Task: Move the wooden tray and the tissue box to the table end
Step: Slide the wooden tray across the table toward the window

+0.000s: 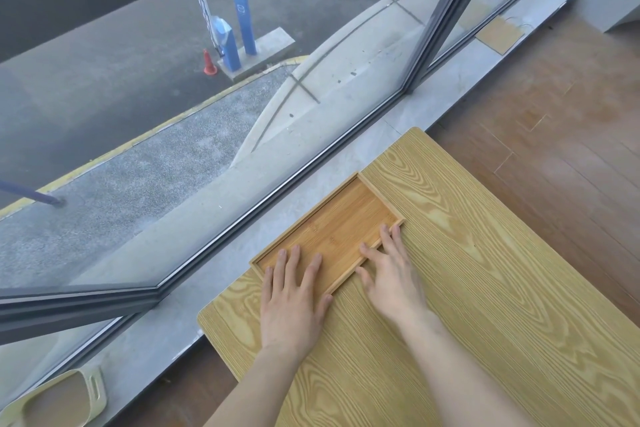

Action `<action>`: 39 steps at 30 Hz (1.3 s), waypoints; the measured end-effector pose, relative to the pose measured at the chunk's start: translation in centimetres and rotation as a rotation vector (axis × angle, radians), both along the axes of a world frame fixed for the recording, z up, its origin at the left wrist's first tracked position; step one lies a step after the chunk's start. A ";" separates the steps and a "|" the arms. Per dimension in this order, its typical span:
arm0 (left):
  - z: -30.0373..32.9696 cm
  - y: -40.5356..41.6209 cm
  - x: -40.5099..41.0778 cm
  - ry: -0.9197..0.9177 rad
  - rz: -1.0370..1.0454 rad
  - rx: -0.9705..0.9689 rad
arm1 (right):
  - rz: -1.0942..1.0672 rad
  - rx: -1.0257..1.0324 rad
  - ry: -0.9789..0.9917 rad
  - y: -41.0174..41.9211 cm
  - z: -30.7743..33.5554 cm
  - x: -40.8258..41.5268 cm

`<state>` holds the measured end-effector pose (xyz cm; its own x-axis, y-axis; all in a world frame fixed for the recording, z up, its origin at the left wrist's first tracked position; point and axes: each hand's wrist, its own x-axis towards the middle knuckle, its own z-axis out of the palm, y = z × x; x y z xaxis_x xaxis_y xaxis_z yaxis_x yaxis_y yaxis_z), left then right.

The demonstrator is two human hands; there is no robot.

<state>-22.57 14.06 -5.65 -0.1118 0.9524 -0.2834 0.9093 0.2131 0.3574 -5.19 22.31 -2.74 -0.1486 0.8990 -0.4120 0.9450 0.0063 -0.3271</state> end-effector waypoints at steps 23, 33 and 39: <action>-0.2 -0.5 0.8 0.042 -0.005 -0.001 | -0.002 0.059 0.009 -1.2 -0.8 0.9; 0.8 -0.1 0.7 0.005 -0.017 0.000 | -0.005 0.058 -0.070 -3.8 -0.9 2.2; 1.8 1.2 0.6 0.059 -0.124 0.050 | -0.081 0.010 -0.218 -5.4 0.3 4.7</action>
<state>-21.94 15.21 -3.90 -0.0072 0.9728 -0.2314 0.9473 0.0808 0.3099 -0.45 16.88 -2.40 0.0161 0.9085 -0.4176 0.9908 -0.0705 -0.1153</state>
